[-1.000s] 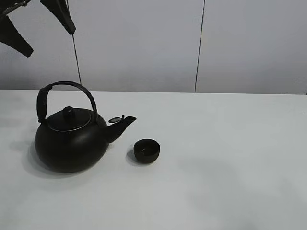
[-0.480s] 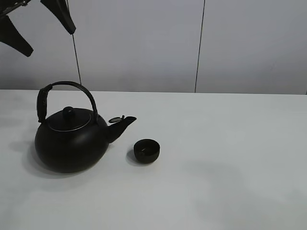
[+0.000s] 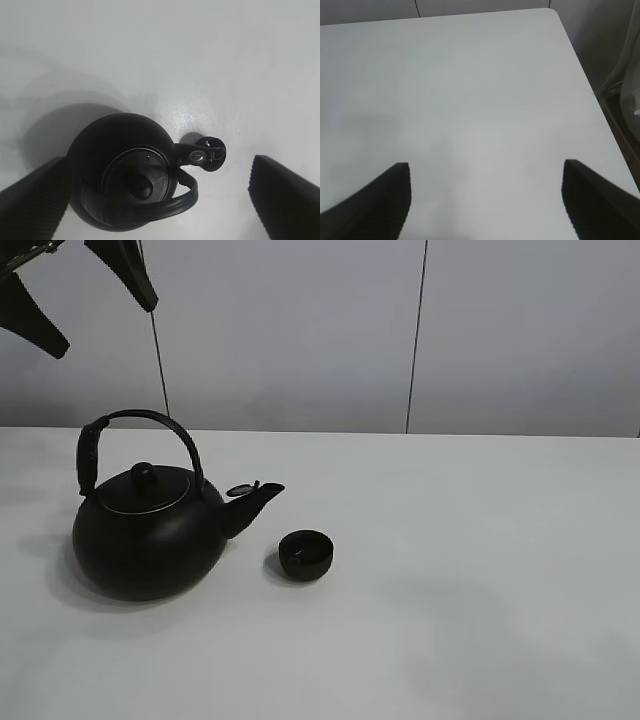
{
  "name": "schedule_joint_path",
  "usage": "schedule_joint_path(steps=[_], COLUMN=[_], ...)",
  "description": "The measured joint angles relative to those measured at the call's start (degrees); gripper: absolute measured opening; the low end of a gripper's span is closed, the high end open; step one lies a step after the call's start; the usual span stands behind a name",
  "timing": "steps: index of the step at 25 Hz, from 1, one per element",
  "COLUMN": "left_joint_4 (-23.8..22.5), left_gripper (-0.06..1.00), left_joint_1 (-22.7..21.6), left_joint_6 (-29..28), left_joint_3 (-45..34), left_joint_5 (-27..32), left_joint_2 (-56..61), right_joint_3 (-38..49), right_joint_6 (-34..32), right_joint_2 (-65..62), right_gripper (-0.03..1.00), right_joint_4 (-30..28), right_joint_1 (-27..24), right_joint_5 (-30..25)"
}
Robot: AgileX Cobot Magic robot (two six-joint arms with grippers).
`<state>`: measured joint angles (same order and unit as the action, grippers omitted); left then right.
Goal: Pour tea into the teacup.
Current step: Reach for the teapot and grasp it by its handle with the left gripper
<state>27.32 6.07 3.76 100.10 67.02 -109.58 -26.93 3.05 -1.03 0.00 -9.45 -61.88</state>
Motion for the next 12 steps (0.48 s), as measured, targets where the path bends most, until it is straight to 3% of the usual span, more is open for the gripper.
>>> schedule_joint_path(steps=[12], left_joint_4=[0.0], left_gripper=[0.69], left_joint_1=[0.0], left_joint_6=[0.0], left_joint_3=[0.0], left_joint_5=[0.0], left_joint_2=[0.0], right_joint_3=[0.0], right_joint_6=[0.0], right_joint_2=[0.0], right_gripper=[0.57], right_joint_4=[0.0], right_joint_1=[0.0], right_joint_5=[0.0])
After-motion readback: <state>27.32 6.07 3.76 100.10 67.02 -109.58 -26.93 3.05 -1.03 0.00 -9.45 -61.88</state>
